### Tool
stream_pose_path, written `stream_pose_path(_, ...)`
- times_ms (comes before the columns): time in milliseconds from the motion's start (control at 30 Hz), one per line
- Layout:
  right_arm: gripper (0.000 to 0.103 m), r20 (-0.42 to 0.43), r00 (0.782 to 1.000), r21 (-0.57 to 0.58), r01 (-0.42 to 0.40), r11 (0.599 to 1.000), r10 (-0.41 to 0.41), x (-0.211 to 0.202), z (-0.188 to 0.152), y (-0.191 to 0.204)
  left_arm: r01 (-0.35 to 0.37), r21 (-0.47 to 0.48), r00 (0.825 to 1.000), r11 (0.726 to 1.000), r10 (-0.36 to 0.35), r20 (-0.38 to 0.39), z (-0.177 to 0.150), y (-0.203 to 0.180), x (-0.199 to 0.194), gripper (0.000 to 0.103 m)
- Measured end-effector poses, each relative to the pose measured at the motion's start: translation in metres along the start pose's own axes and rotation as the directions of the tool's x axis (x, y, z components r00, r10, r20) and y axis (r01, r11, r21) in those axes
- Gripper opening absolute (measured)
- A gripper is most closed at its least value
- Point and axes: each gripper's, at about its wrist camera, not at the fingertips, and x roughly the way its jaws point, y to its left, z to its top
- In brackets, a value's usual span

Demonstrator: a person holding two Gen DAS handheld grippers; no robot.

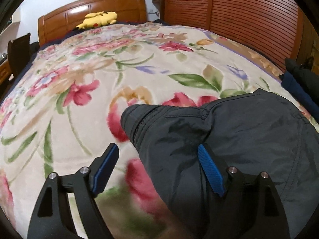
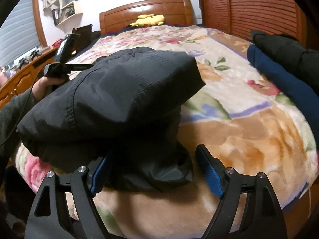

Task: Fold large clothes

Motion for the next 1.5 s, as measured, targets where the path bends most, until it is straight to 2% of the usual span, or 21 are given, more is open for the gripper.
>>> stream_pose_path(67, 0.083, -0.002, 1.0, 0.027, -0.022, 0.999, 0.022, 0.0, -0.001, -0.002, 0.046, -0.009, 0.999, 0.999, -0.046, -0.014, 0.0, 0.001, 0.001, 0.071)
stream_pose_path(100, 0.082, -0.002, 1.0, 0.034, -0.028, 0.999, 0.028, -0.001, -0.001, -0.002, 0.087, -0.021, 0.996, 0.996, -0.087, -0.024, 0.0, 0.001, 0.001, 0.058)
stream_pose_path(133, 0.08, -0.001, 0.999, 0.038, -0.038, 0.999, 0.039, -0.001, -0.002, -0.002, 0.1, -0.03, 0.994, 0.995, -0.101, -0.028, 0.0, 0.001, 0.001, 0.053)
stream_pose_path(167, 0.074, 0.001, 0.998, 0.044, -0.061, 0.997, 0.061, -0.001, -0.003, -0.001, 0.107, -0.028, 0.994, 0.994, -0.108, -0.031, 0.0, 0.0, 0.0, 0.047)
stream_pose_path(200, 0.064, -0.002, 0.997, 0.052, -0.08, 0.995, 0.081, -0.001, -0.003, -0.001, 0.121, -0.02, 0.992, 0.992, -0.122, -0.035, 0.0, -0.003, -0.001, 0.036)
stream_pose_path(300, 0.044, -0.007, 0.993, 0.055, -0.119, 0.991, 0.119, -0.001, -0.002, 0.003, 0.086, 0.009, 0.996, 0.996, -0.086, -0.03, 0.001, -0.011, -0.01, 0.019)
stream_pose_path(333, 0.04, -0.003, 0.992, 0.05, -0.127, 0.991, 0.127, -0.002, -0.002, 0.004, 0.068, 0.017, 0.998, 0.998, -0.068, -0.019, 0.003, -0.014, -0.015, 0.017)
stream_pose_path(400, 0.02, 0.017, 0.991, 0.035, -0.137, 0.99, 0.136, -0.008, -0.001, 0.006, 0.044, 0.03, 0.999, 0.999, -0.043, -0.003, 0.007, -0.018, -0.026, 0.015)
stream_pose_path(500, 0.01, 0.054, 0.988, 0.027, -0.147, 0.989, 0.145, -0.02, 0.004, 0.004, 0.013, 0.038, 0.999, 0.999, -0.015, 0.038, 0.015, -0.023, -0.047, 0.013)
stream_pose_path(867, 0.006, 0.152, 0.981, -0.097, -0.108, 0.989, 0.122, -0.05, 0.033, 0.007, -0.056, 0.104, 0.983, 0.993, 0.037, 0.18, 0.038, -0.076, -0.108, 0.013)
stream_pose_path(1000, 0.005, 0.186, 0.979, -0.125, -0.06, 0.99, 0.082, -0.063, 0.046, -0.01, -0.061, 0.115, 0.974, 0.991, 0.034, 0.225, 0.049, -0.101, -0.117, 0.013)
stream_pose_path(1133, 0.005, 0.232, 0.972, -0.151, -0.001, 0.989, 0.037, -0.085, 0.066, -0.034, -0.061, 0.121, 0.965, 0.991, 0.027, 0.26, 0.074, -0.135, -0.121, 0.013)
stream_pose_path(1367, 0.004, 0.341, 0.937, -0.163, 0.132, 0.978, -0.07, -0.136, 0.105, -0.087, -0.037, 0.168, 0.94, 0.985, -0.023, 0.34, 0.142, -0.215, -0.131, 0.013)
stream_pose_path(1500, 0.004, 0.38, 0.909, -0.144, 0.243, 0.959, -0.173, -0.166, 0.127, -0.125, -0.001, 0.203, 0.915, 0.979, -0.081, 0.394, 0.181, -0.271, -0.136, 0.013)
